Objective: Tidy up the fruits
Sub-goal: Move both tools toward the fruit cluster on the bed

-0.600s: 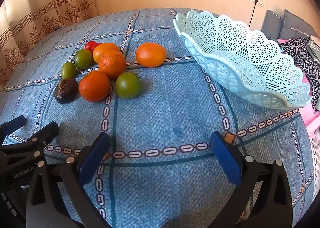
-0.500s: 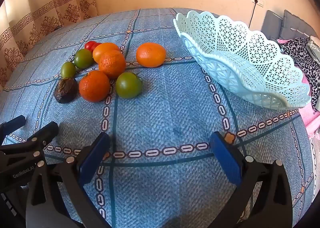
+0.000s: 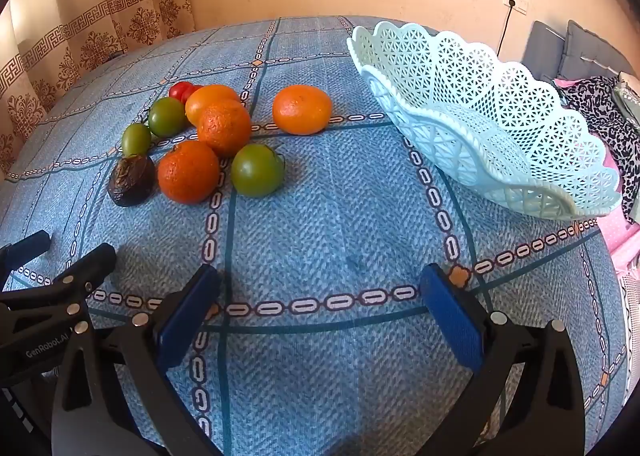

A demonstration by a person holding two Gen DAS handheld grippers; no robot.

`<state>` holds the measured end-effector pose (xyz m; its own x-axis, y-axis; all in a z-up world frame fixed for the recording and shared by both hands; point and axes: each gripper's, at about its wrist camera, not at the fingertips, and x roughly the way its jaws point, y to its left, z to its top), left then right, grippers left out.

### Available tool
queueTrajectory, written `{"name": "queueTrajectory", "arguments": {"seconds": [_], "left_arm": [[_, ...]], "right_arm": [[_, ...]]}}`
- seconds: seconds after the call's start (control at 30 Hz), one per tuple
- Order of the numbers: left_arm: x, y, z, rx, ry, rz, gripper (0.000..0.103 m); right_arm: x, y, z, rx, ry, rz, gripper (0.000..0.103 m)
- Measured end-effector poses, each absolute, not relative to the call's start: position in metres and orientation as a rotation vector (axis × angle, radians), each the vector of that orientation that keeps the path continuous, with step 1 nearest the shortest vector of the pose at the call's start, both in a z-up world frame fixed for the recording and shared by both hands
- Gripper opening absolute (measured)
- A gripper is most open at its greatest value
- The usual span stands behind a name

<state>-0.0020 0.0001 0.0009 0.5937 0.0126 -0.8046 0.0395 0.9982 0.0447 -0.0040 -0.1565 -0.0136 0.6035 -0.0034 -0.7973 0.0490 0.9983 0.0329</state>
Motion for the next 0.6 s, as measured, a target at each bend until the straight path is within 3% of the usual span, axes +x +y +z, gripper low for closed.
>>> {"name": "queueTrajectory", "arguments": {"seconds": [0.6], "left_arm": [[0.02, 0.018, 0.014, 0.022, 0.937, -0.043, 0.098]], "right_arm": [[-0.013, -0.154, 0.001, 0.039, 0.892, 0.082, 0.101]]}}
